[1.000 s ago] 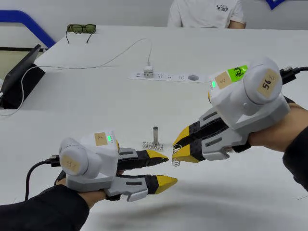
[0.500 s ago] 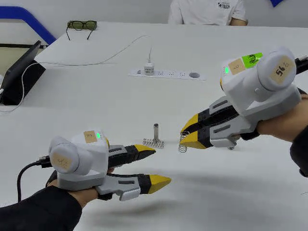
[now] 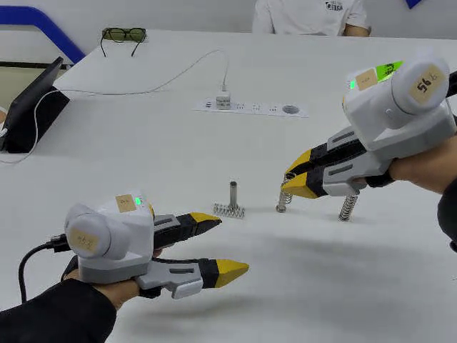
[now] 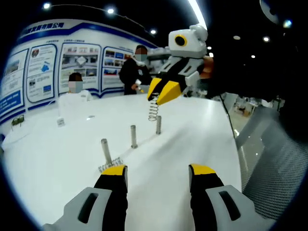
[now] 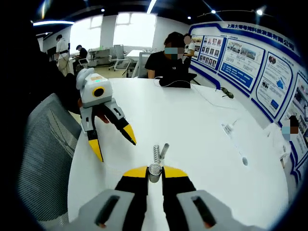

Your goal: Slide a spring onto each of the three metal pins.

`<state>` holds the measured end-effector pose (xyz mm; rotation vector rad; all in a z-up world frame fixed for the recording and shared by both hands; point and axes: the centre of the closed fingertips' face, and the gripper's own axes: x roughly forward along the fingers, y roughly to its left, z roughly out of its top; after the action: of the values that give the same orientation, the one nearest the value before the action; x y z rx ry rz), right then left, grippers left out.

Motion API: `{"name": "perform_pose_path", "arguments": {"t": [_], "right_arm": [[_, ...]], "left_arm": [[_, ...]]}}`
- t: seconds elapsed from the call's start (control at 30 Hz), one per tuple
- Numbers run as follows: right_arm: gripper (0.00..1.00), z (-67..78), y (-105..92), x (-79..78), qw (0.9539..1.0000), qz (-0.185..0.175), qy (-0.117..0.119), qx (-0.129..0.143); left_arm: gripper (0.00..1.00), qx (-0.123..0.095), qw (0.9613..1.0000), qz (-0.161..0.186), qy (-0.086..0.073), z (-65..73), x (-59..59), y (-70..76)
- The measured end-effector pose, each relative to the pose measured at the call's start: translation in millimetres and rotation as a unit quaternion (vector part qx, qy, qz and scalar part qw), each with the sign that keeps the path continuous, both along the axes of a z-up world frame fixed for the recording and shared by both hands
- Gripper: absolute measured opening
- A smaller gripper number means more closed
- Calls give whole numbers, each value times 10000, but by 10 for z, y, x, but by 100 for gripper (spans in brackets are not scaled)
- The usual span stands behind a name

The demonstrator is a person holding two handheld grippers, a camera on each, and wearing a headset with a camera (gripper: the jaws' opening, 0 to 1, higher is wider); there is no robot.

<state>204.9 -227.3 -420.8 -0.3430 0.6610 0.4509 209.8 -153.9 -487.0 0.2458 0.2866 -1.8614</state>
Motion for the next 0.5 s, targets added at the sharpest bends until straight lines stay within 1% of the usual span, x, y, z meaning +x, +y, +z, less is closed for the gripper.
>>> {"name": "perform_pose_path", "arguments": {"t": [0.23, 0.5], "right_arm": [[12, 8, -185, 77, 9996, -276, -60, 14], [12, -8, -296, 213, 9989, -437, -141, 38]], "left_arm": [[52, 0, 10000, 27, 4, -9, 11, 12], [51, 6, 10000, 27, 8, -16, 7, 19]]}}
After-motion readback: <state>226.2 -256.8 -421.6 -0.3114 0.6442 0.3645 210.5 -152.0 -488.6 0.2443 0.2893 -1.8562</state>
